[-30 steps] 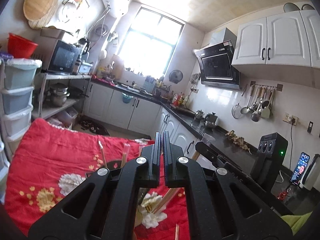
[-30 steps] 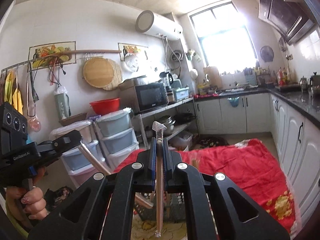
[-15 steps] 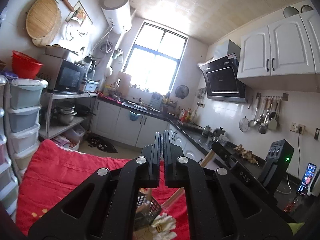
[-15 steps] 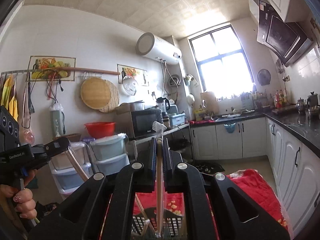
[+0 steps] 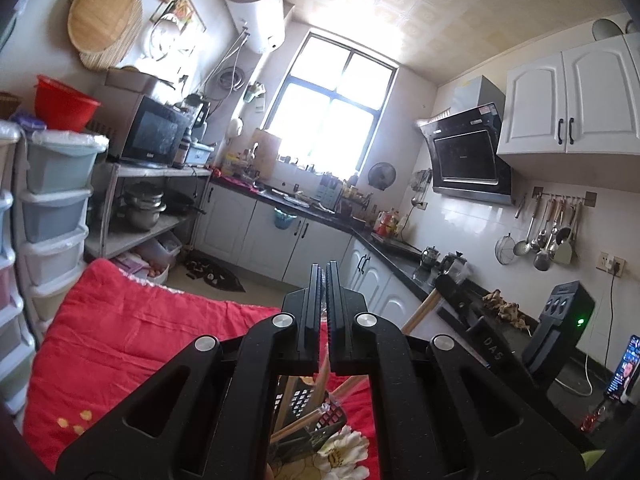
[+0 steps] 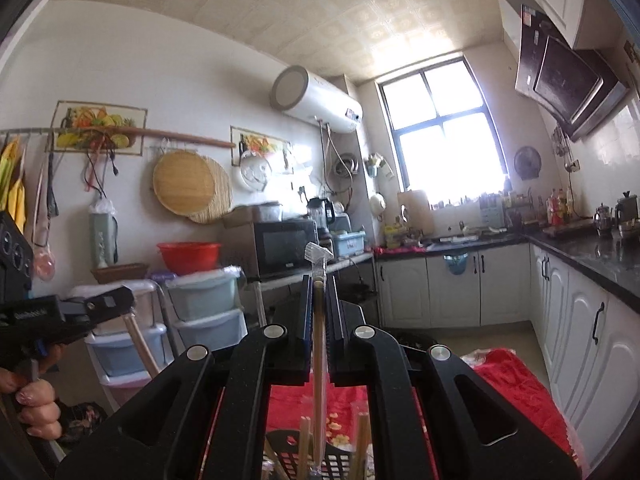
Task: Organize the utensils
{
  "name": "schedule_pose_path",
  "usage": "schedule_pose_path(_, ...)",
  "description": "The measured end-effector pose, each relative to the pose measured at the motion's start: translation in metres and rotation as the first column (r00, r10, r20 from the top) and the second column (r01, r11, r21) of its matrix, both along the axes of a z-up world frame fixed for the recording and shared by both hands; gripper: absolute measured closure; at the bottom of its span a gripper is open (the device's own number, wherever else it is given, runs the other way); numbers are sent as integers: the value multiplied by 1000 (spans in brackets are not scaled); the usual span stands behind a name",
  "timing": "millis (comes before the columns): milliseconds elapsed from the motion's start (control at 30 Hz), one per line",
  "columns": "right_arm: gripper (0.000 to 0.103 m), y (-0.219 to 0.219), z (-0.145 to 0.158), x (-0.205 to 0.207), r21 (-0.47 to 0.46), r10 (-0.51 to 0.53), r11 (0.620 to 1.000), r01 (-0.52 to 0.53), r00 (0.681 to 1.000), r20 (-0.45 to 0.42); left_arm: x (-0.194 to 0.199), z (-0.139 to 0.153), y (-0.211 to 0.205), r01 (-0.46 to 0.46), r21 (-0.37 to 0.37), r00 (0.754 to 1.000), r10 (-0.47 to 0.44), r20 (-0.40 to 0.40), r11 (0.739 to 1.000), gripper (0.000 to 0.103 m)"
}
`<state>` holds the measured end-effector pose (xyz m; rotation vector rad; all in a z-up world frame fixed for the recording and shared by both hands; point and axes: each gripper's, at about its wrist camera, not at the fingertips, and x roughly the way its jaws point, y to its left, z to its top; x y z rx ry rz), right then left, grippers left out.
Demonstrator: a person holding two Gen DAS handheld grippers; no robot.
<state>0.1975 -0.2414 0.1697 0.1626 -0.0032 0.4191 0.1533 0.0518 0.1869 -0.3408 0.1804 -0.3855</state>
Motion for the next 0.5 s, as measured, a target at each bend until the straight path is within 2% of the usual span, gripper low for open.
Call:
schedule_pose_path(167, 97, 1, -22, 16, -3, -9, 1000, 9, 999, -45, 9, -12, 1, 1, -16, 1000, -1, -25, 1000, 102)
schedule_pose_path(500, 97, 12, -46, 25, -10, -12, 1000, 11, 995, -101, 23, -39, -3, 16, -32, 996, -18, -82, 999, 102)
